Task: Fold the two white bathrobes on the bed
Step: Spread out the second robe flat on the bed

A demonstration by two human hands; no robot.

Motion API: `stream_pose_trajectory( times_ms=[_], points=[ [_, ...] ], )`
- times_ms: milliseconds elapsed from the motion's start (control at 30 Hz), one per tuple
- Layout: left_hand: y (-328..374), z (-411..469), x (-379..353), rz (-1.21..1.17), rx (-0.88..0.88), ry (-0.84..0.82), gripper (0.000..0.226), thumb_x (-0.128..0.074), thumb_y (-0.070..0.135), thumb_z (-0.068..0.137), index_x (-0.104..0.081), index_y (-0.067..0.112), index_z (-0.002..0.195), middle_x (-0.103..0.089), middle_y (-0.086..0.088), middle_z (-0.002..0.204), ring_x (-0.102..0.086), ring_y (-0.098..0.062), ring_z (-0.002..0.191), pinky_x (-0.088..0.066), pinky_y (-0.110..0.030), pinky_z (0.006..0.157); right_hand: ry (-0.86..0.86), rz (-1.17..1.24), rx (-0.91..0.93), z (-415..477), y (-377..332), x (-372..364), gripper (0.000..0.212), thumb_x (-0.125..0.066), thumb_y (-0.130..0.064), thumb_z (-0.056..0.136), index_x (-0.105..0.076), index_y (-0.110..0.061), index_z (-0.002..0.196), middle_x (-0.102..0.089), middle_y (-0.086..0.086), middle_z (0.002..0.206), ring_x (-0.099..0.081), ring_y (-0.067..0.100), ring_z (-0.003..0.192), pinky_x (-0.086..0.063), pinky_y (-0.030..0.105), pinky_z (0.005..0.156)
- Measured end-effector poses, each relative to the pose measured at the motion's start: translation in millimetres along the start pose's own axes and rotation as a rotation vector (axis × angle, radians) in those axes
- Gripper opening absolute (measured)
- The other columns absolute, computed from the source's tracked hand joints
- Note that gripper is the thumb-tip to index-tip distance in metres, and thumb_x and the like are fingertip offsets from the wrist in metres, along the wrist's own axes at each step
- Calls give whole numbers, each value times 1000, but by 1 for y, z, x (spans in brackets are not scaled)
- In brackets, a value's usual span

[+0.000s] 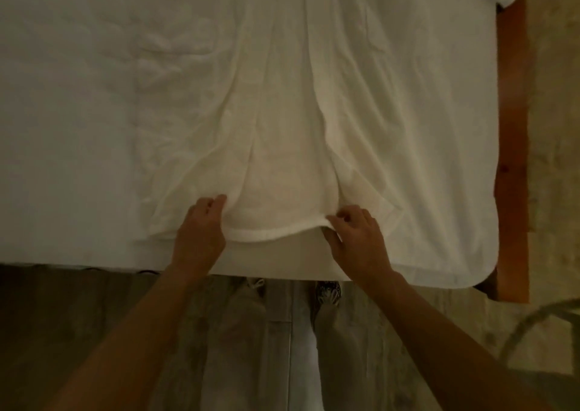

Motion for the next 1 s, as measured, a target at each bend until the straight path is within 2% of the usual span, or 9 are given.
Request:
stream_pose_trajectory(
  times_ms=[167, 300, 400, 467, 533, 600, 700, 867, 1000],
  points=[
    [52, -10, 24, -225, 13, 165, 33, -56, -8, 91, -67, -2, 121, -71, -20, 109, -69, -35, 93, -55, -40, 83, 140, 295, -38, -6, -5, 19, 54, -56, -54, 94, -64, -15, 131, -58, 11, 129, -52, 22, 118, -46, 40, 100],
    [85, -22, 19, -351, -51, 181, 26, -61, -4, 92, -69, 1, 116, -72, -13, 105, -70, -27, 89, -53, -29, 78, 84, 107, -489, 2, 47, 32, 85, -58, -63, 89, -32, -16, 154, -38, 16, 154, -33, 34, 142, -22, 51, 117],
    [99, -19, 12, -394, -100, 179, 25, -61, -3, 92, -70, 1, 115, -68, -9, 100, -67, -23, 86, -55, -27, 75, -86, 341, -622, 12, 67, 46, 63, -73, -46, 87, -54, -18, 139, -64, 3, 104, -60, 18, 95, -47, 34, 90],
    [111, -22, 6, -352, -212, 161, 27, -62, -5, 89, -70, 0, 115, -67, -11, 98, -63, -23, 84, -57, -30, 72, 26, 421, -414, 14, 41, 64, 27, -74, -24, 89, -72, -17, 114, -55, -8, 71, -50, 5, 62, -42, 20, 66],
    [115, -30, -2, -263, -321, 112, 31, -67, -8, 82, -70, -2, 113, -65, -13, 94, -61, -26, 79, -56, -33, 64, 145, 295, -140, 3, -1, 65, 20, -71, -12, 90, -74, -12, 110, -51, -8, 70, -41, 4, 57, -36, 15, 60],
    [100, -41, -21, -152, -334, 20, 40, -75, -7, 71, -70, 2, 110, -64, -11, 89, -58, -26, 74, -54, -33, 58, -63, 184, 48, -13, -45, 34, 38, -61, -13, 95, -61, -8, 133, -61, 5, 91, -52, 13, 75, -41, 19, 70],
    [74, -60, -46, -18, -362, -125, 69, -86, 6, 56, -65, 11, 121, -66, -4, 86, -62, -23, 70, -54, -29, 59, -637, 128, -48, -46, -59, -29, 51, -52, -19, 101, -39, -16, 150, -53, 8, 137, -52, 23, 120, -44, 30, 100],
    [45, -61, -12, -74, -274, 125, 36, -58, 35, 85, -65, 21, 117, -60, -5, 107, -61, -25, 92, -47, -38, 80, -24, 298, -89, -46, -41, -6, 27, -75, -42, 80, -59, -27, 97, -59, -7, 94, -55, 12, 82, -51, 25, 70],
    [-44, -28, 7, -144, 127, 161, 75, -67, 65, 70, -64, 17, 128, -59, -15, 131, -54, -35, 123, -42, -45, 99, 230, 123, -421, -28, 32, 48, 54, -61, -55, 89, -59, -19, 129, -58, 10, 131, -50, 32, 122, -36, 50, 103]
  ],
)
Point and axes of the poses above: each hand's wrist, its own z-axis towards the middle knuckle, its own x-axis out of the back of the hand, y = z × x, the point moved 4 cm from there along z, towards the middle knuckle
